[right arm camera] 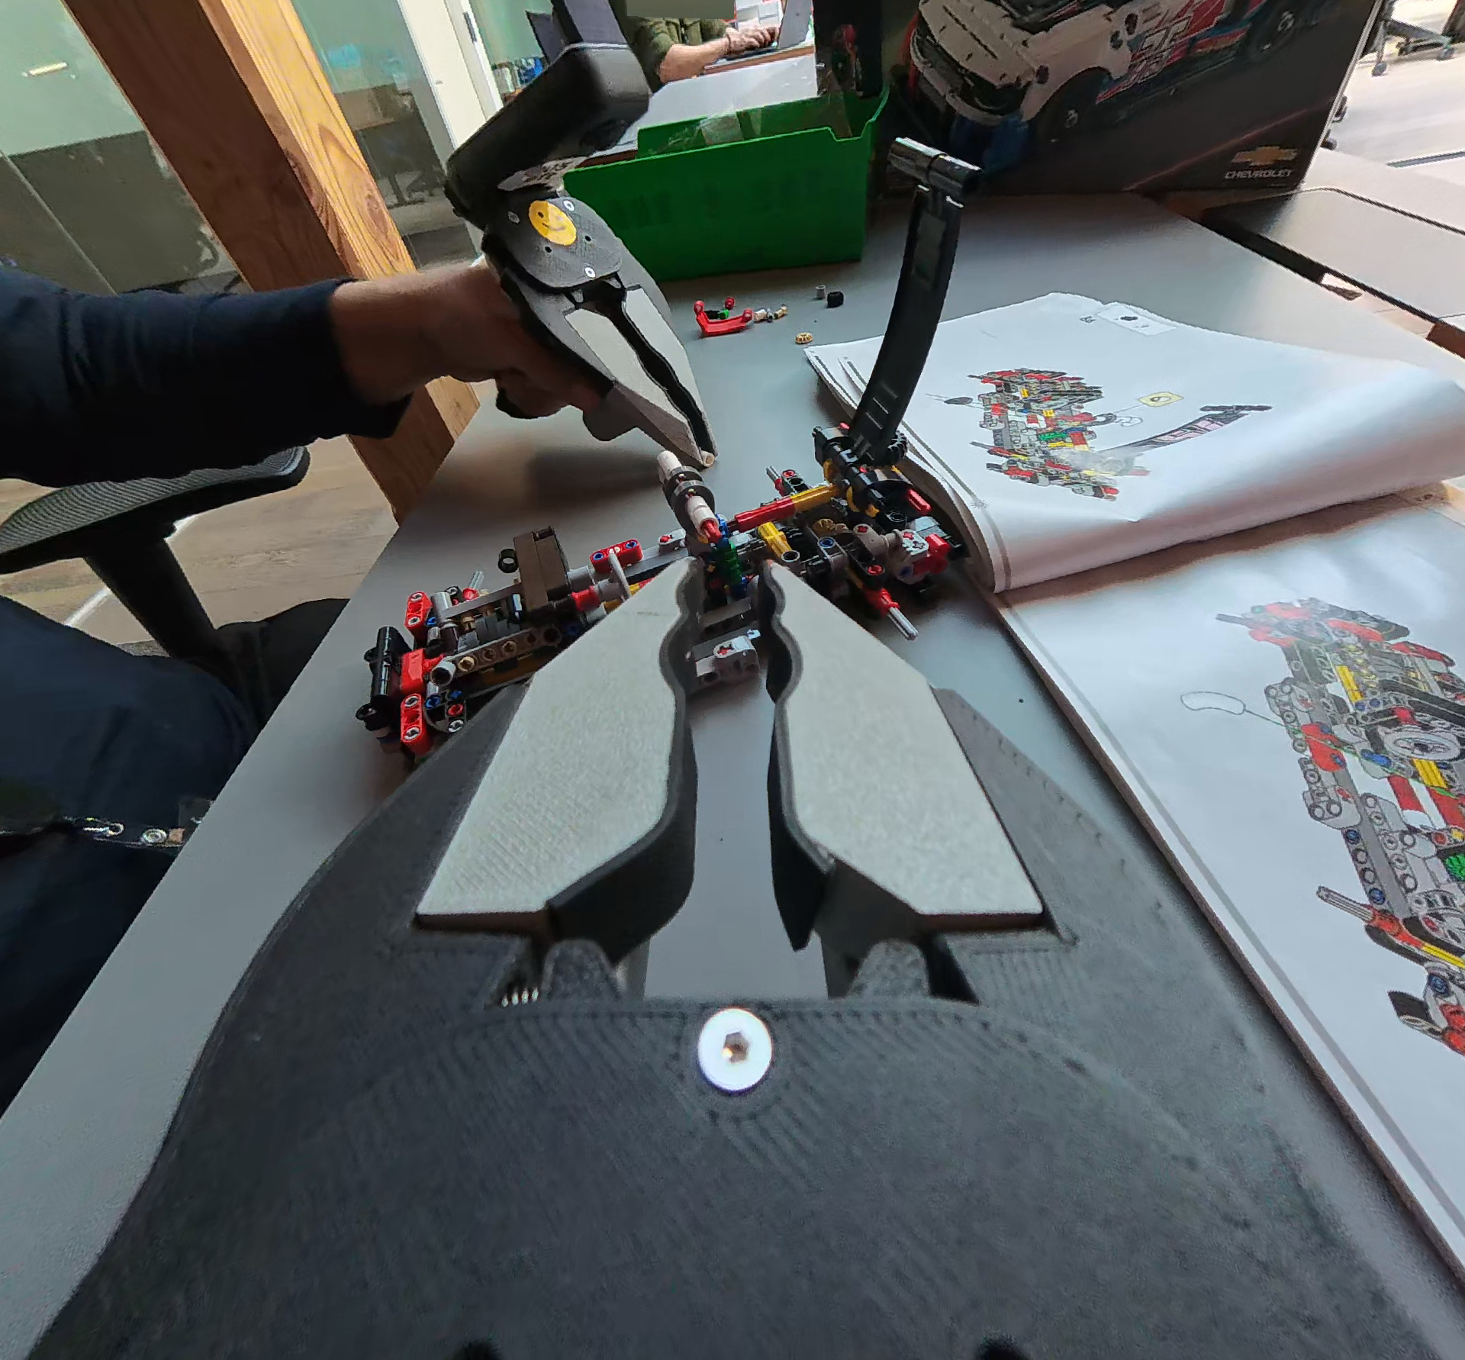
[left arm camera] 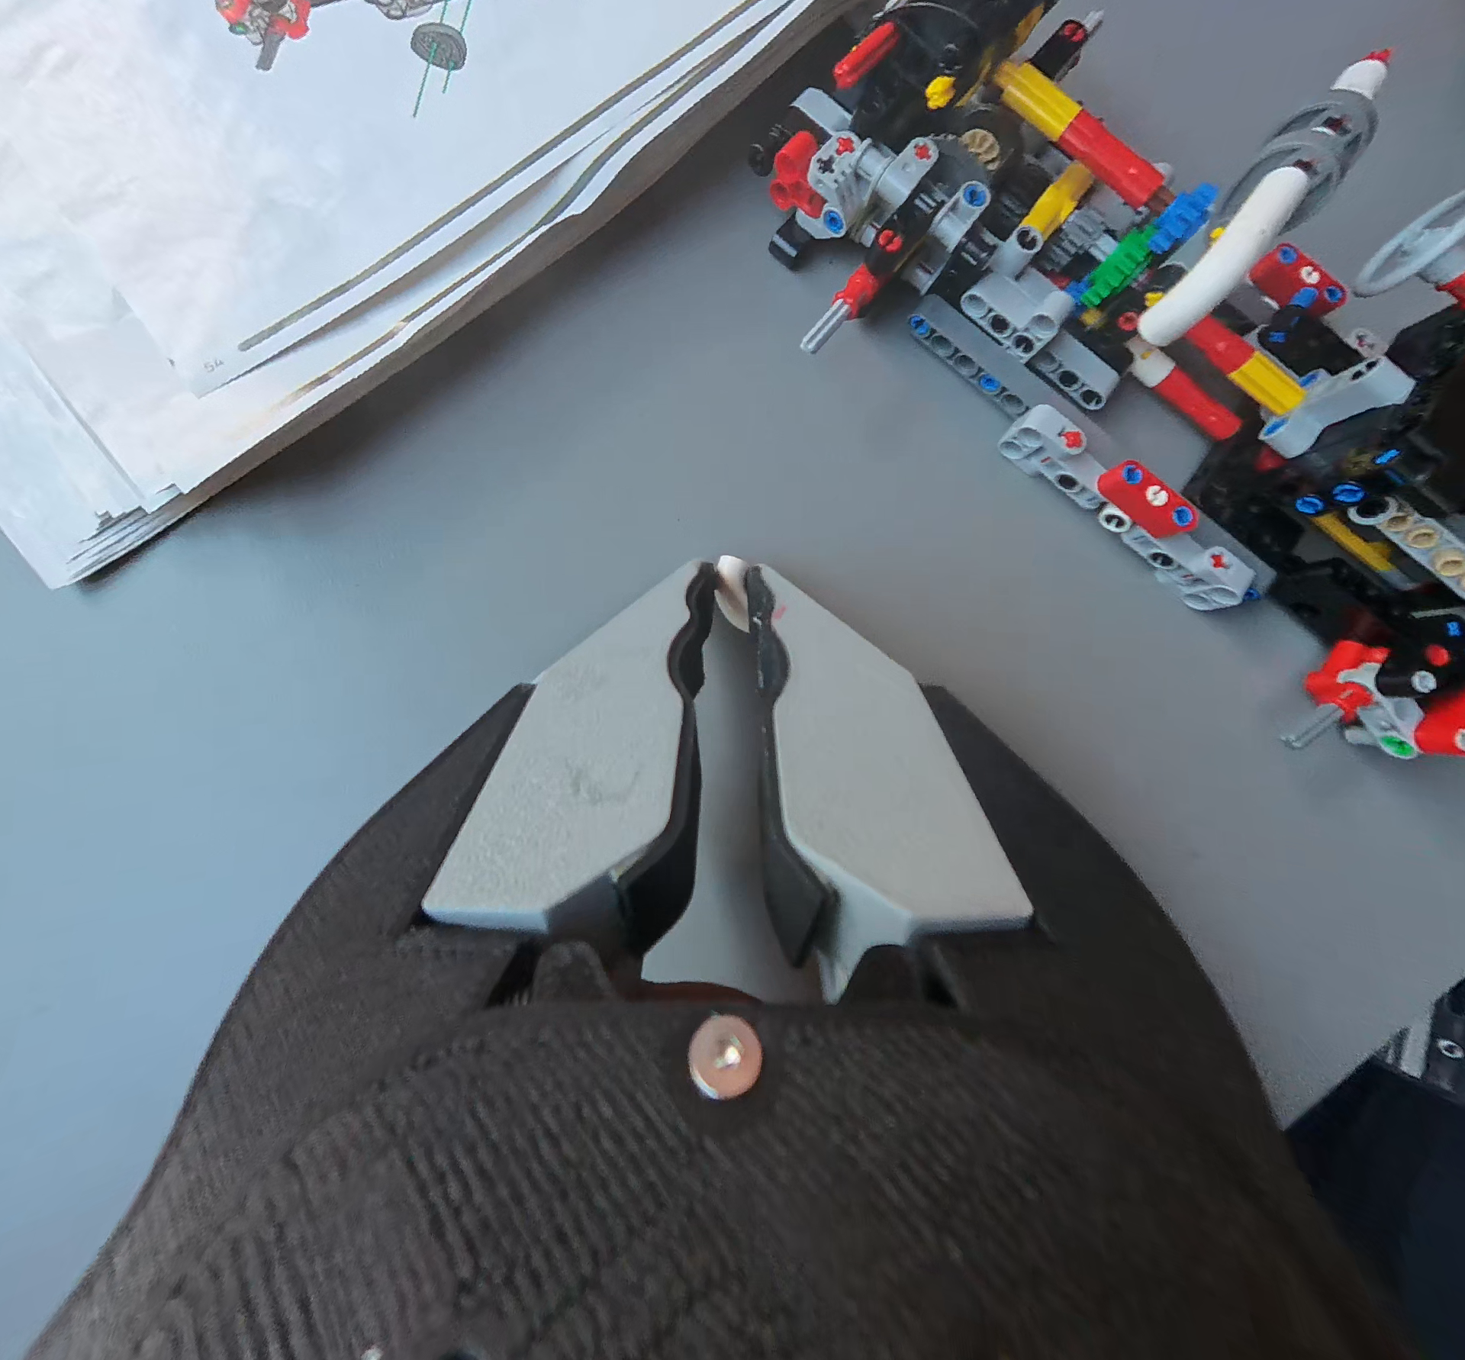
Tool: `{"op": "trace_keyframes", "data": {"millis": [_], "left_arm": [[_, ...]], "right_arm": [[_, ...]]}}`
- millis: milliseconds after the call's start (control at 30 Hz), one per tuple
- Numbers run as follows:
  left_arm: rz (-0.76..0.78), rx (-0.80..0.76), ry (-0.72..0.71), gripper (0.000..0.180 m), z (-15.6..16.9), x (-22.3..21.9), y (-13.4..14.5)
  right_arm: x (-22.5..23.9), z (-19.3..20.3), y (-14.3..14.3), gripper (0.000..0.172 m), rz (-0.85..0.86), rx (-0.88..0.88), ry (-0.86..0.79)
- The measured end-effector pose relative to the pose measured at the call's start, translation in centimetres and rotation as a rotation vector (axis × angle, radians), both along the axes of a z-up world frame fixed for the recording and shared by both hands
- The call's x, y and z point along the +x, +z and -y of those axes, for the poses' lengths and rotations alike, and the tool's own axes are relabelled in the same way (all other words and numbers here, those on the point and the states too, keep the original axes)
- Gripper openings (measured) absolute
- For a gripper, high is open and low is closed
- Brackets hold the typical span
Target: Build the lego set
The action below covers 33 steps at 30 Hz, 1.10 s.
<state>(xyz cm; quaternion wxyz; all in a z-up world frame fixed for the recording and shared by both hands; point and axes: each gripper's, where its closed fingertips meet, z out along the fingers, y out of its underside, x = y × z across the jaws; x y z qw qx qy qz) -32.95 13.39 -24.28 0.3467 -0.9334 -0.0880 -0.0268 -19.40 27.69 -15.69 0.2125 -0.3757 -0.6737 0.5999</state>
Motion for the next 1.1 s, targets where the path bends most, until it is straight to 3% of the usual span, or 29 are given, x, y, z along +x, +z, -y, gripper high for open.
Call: {"op": "trace_keyframes", "data": {"millis": [300, 400, 567, 733, 933, 1100], "left_arm": [[-0.147, 0.044, -0.073, 0.005, 0.4, 0.5, 0.3], [-0.169, 0.115, -0.073, 0.005, 0.3, 0.9, 1.6], [-0.200, 0.400, -0.145, 0.005, -0.9, 3.4, 7.3], [-0.151, 0.803, -0.374, 0.005, -2.0, 10.3, 14.7], [-0.035, 1.023, -0.519, 0.005, -3.2, 16.0, 19.0], [-0.018, 1.143, -0.613, 0.005, -3.9, 19.3, 20.9]], "right_arm": [[0.0, 1.0, 0.0, 0.009, 0.003, -0.006, 0.029], [0.0, 1.1, -0.1, 0.009, 0.006, -0.006, 0.034], [0.2, 1.9, 1.0, 0.007, -0.007, -0.076, 0.067], [1.5, 5.0, 5.4, 0.000, -0.028, -0.383, 0.239], [3.2, 9.5, 7.0, 0.004, 0.024, -0.546, 0.462], [5.6, 11.1, 9.6, 0.004, 0.040, -0.774, 0.695]]}}
